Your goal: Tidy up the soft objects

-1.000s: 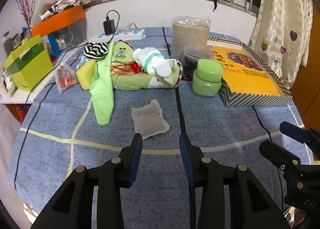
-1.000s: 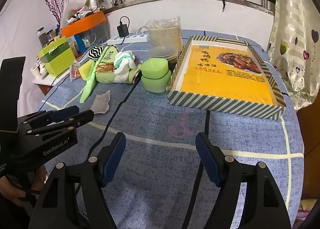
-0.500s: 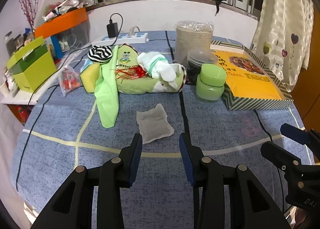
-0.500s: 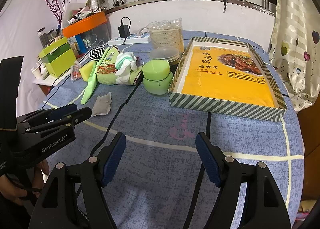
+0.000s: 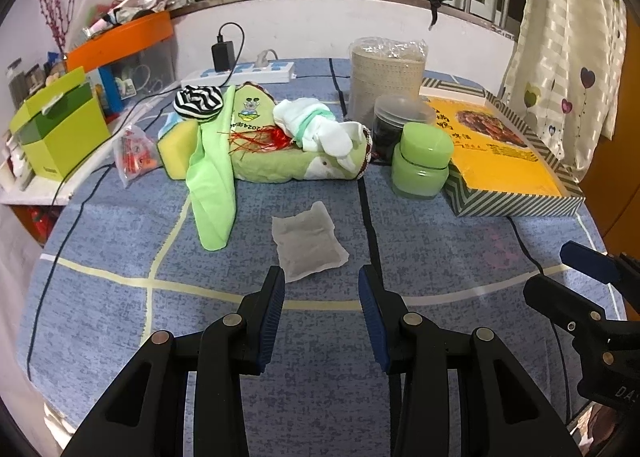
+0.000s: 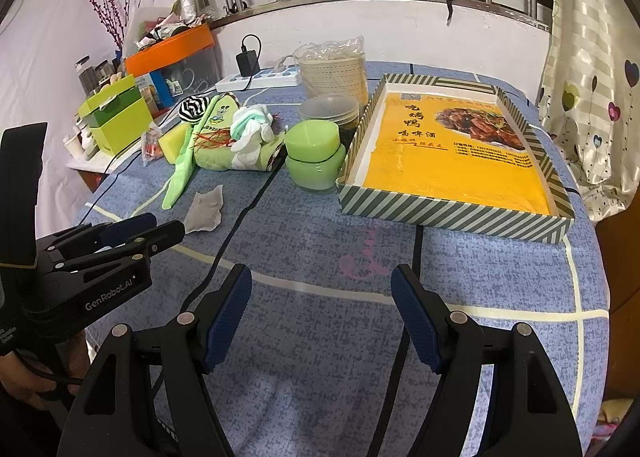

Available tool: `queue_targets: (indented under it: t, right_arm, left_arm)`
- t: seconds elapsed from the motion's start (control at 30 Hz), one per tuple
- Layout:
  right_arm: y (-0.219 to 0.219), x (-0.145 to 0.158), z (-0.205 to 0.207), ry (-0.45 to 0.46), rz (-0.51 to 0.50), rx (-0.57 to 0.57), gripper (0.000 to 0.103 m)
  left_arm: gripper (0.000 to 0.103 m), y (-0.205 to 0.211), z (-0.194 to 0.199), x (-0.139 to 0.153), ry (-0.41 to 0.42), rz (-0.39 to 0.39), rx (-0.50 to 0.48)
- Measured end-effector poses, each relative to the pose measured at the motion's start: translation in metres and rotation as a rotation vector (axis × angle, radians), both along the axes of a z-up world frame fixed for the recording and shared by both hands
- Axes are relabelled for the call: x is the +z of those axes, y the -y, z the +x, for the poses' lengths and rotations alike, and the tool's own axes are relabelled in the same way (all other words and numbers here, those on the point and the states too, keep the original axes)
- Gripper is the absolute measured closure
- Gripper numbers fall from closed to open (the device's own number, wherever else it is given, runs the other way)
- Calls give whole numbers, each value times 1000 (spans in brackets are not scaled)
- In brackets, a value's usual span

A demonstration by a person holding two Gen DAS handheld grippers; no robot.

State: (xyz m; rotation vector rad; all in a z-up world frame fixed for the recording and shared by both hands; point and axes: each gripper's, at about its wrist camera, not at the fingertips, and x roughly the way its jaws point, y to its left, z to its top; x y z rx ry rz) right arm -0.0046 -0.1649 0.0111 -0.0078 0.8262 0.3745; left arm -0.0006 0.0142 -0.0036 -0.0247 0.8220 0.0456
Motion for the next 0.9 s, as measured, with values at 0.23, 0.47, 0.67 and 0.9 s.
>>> queue_targets:
  t: [0.23, 0.47, 0.67, 0.9]
  right_arm:
    - [0, -1, 1, -1, 1, 1, 30]
    - [0, -2, 2, -2, 3, 2, 30]
    - [0, -1, 2, -2, 2, 1, 30]
    - [-1, -4, 6, -10, 6, 3, 30]
  left_arm:
    - [66, 0, -1, 1, 10, -4, 3]
    - [66, -3, 2, -1, -2, -30, 6]
    - [66, -3, 4, -2, -8, -26, -1]
    - [66, -5, 5, -1, 1, -32, -10]
